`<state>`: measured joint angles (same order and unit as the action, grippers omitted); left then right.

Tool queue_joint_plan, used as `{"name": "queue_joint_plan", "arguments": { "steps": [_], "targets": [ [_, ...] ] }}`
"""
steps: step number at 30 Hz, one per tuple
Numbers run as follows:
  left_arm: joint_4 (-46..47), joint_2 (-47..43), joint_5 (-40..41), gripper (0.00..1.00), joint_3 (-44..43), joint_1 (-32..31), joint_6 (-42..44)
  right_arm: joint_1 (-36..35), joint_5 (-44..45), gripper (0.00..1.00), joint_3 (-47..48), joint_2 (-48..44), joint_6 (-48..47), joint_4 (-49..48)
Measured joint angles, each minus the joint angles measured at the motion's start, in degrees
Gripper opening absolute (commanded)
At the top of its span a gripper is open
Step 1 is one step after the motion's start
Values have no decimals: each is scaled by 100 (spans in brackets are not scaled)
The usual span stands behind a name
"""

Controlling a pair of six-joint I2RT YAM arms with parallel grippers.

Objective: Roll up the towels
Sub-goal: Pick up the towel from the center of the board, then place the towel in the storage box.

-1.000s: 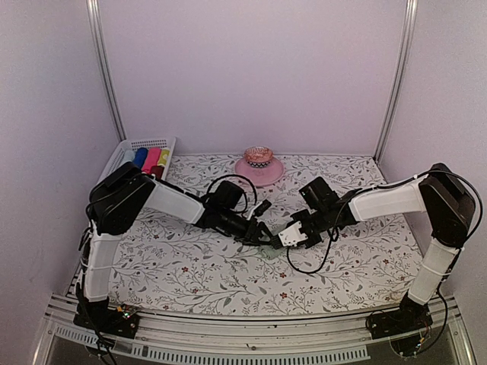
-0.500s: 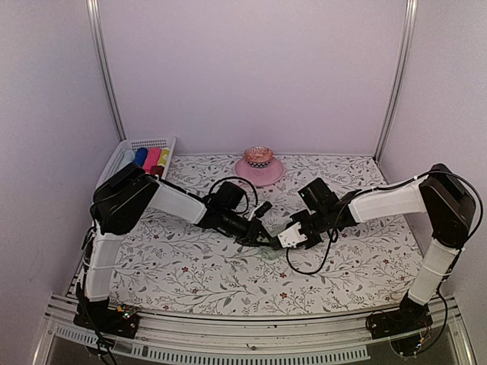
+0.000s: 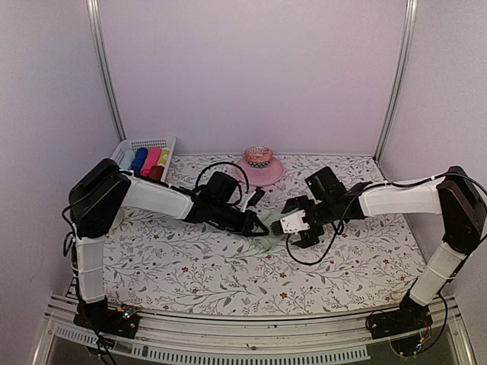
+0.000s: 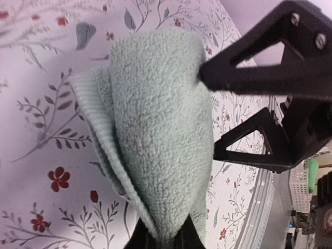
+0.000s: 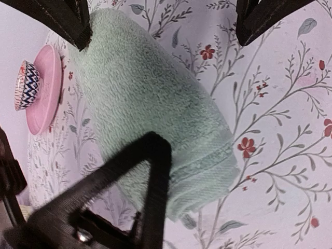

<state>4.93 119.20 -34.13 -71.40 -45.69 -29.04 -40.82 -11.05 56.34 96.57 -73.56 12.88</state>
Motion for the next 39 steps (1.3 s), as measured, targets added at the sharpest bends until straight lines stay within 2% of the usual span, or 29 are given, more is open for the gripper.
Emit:
{"name": "queue_joint_plan", "arguments": {
  "steps": [5, 12, 17, 20, 24, 32, 39],
  "targets": [
    [-269, -925, 651, 0, 188, 4, 354, 358, -234, 99, 332, -365, 487, 15],
    [-413, -1744, 1169, 0, 649, 111, 588, 702, -577, 99, 413, -590, 1012, -140],
    [-1032, -2258, 1711, 0, 922, 409, 892, 713, -649, 99, 402, -623, 1226, -245],
    [-1370, -2708, 1862, 0, 1010, 901, 1088, 710, -640, 99, 400, -623, 1272, -273],
    [-1869, -3327, 2168, 0, 981, 1878, 1504, 710, -599, 99, 400, -621, 1298, -291],
    [-2828, -3683, 2855, 0, 555, 3685, 2315, 710, -597, 99, 389, -514, 1335, -308],
    [-3541, -3405, 3991, 0, -424, 4376, 2946, 710, -608, 99, 334, -494, 1377, -306]
  ]
}}
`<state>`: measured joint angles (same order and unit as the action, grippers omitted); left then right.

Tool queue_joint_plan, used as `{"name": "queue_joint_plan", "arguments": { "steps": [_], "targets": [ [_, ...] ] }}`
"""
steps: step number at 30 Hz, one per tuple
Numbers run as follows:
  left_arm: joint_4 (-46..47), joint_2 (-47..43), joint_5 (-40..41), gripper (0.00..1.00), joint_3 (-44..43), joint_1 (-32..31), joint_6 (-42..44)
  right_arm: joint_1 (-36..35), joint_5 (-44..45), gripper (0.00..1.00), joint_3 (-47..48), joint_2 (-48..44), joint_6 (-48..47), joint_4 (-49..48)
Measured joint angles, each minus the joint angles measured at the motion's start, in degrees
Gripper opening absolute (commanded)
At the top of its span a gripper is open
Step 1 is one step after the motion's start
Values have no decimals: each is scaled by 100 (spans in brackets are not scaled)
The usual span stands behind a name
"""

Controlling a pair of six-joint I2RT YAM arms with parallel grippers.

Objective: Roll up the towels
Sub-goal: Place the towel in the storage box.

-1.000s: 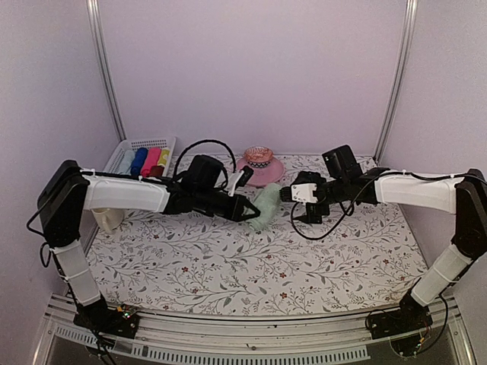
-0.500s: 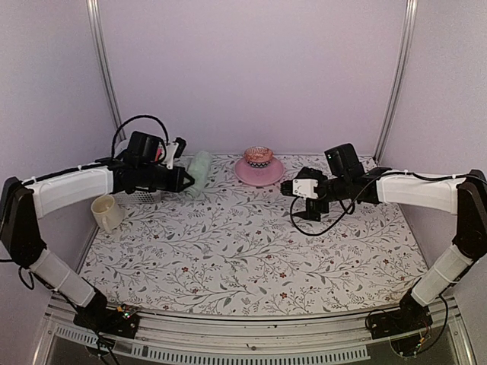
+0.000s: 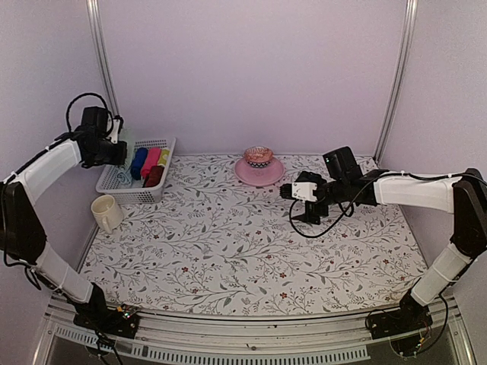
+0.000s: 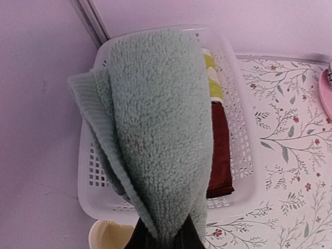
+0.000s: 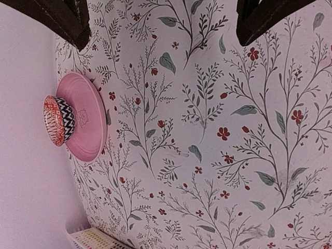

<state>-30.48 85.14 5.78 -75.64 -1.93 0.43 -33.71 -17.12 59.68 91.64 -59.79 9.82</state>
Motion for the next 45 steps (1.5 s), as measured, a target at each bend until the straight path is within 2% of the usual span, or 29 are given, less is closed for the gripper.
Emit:
{"name": "queue_joint_plan", "arguments": {
  "steps": [3, 11, 21, 26, 45],
  "targets": [
    [-247, 435, 520, 0, -400, 63, 260, 0, -24, 99, -2, 0, 7, 0],
    [-693, 1862, 1305, 0, -789, 72, 616, 0, -205, 99, -2, 129, 63, 11],
    [-929, 2935, 1488, 0, -1563, 72, 828, 0, -293, 99, -2, 247, 66, 105],
    [-1034, 3294, 1182, 0, -1613, 105, 837, 0, -295, 99, -2, 251, 66, 136],
    [-1043, 3403, -608, 0, -1668, 649, 791, 0, -295, 99, -2, 264, 63, 155]
  ]
}}
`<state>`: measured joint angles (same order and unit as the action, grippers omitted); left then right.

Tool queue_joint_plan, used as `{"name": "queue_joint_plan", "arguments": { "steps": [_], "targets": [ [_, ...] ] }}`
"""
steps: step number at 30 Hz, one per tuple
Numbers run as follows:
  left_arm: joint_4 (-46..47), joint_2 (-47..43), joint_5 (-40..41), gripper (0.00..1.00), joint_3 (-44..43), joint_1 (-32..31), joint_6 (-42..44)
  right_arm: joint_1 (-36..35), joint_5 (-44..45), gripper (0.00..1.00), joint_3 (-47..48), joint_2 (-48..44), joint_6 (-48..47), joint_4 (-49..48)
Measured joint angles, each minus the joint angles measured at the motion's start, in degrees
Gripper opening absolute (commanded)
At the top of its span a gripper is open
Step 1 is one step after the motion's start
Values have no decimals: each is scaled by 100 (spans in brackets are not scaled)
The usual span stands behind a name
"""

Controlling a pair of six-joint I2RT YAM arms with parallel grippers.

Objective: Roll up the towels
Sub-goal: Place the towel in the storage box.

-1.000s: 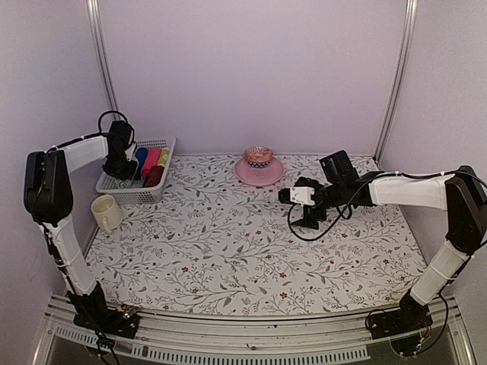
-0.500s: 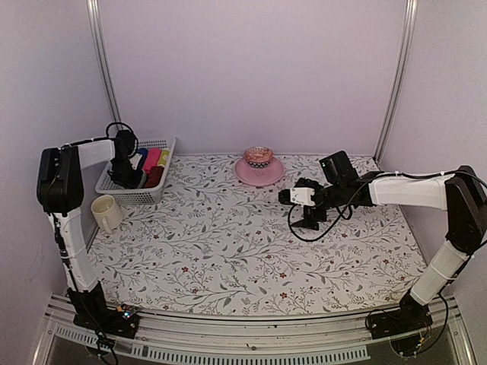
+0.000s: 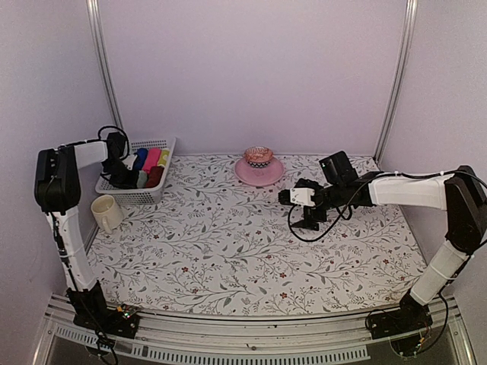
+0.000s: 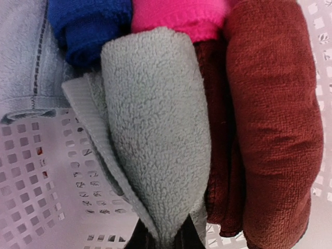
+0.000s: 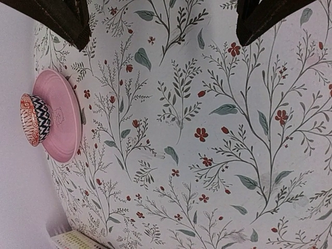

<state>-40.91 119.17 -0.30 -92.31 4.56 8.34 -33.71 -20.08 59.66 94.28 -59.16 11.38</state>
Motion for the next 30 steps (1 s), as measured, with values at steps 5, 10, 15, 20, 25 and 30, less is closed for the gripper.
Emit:
{"name": "queue_joint_plan", "arguments": {
  "steps": [5, 10, 15, 20, 25, 30],
  "targets": [
    [210, 0, -623, 0, 140, 197, -26, 0, -7, 99, 0, 31, 0, 20],
    [411, 11, -1202, 2, 262, 387, -96, 0, -15, 99, 0, 35, 0, 22],
    [461, 35, -1342, 41, 278, 455, -184, 0, -22, 99, 0, 37, 0, 24],
    [472, 33, -1311, 46, 295, 457, -304, -2, -22, 99, 0, 63, 0, 24],
    [472, -72, -1272, 49, 334, 457, -396, -15, -22, 99, 0, 83, 0, 44],
    [509, -424, -1176, 49, 352, 450, -444, -59, -17, 99, 2, 127, -2, 66]
  ]
}}
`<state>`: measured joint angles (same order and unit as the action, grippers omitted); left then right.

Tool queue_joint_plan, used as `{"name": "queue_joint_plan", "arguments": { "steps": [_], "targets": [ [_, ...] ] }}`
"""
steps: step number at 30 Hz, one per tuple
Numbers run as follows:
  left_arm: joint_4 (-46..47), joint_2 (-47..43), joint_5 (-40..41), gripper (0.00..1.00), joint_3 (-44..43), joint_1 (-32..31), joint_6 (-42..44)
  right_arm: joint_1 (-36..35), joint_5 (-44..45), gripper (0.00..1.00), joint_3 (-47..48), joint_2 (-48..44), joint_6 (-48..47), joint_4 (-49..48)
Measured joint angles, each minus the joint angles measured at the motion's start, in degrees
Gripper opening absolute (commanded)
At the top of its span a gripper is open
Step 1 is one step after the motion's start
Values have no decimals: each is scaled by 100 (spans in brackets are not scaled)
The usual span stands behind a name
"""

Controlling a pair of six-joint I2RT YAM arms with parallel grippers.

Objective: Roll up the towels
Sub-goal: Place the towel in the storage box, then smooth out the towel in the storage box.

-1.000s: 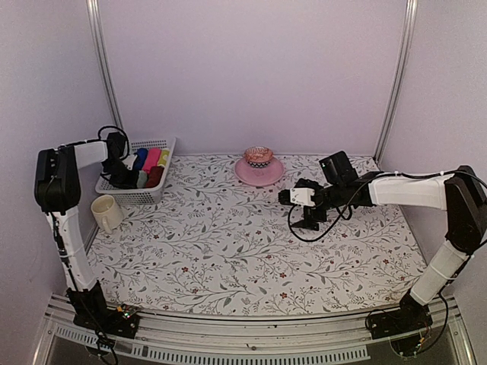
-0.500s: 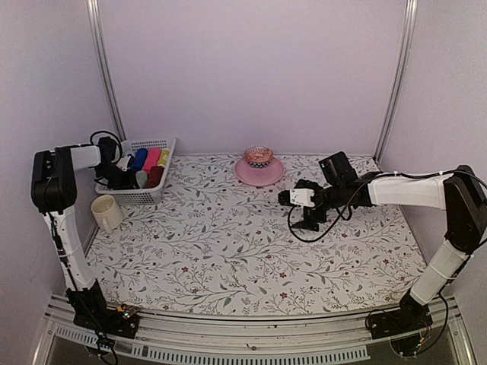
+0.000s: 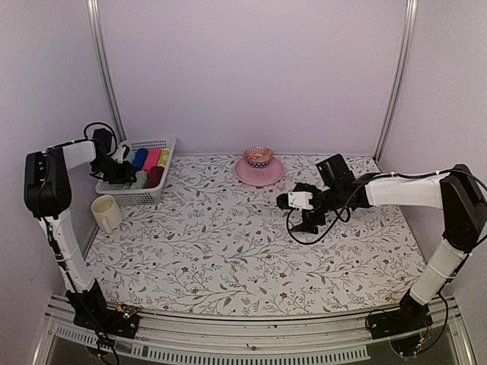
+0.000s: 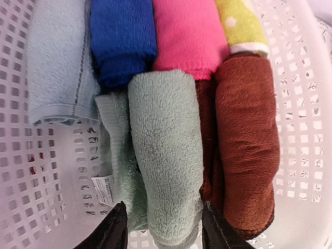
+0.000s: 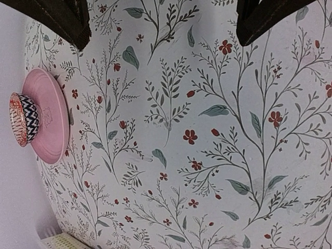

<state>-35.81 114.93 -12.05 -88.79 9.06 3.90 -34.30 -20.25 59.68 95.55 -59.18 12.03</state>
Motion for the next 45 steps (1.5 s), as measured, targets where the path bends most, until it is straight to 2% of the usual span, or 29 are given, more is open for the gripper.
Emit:
{"name": "queue_joint_plan", "arguments": {
  "steps": [4, 6, 9, 12, 22, 45],
  "targets": [
    [85, -378, 98, 46, 42, -11, -28, -57, 17, 99, 0, 74, -2, 9],
    [168, -479, 96, 40, 42, -26, -33, -79, 24, 99, 0, 87, -11, 15],
    [221, -468, 83, 23, 42, -103, -37, -107, 46, 99, 0, 109, -17, 17],
    [223, -385, 22, 16, 33, -264, 59, -127, 66, 99, 0, 129, -20, 17],
    [164, 407, 20, 16, -122, -588, 101, -136, 138, 99, 0, 131, -22, 37],
    [654, 168, 693, 17, 354, -260, 57, -170, 151, 99, 0, 140, -44, 37]
  ]
}}
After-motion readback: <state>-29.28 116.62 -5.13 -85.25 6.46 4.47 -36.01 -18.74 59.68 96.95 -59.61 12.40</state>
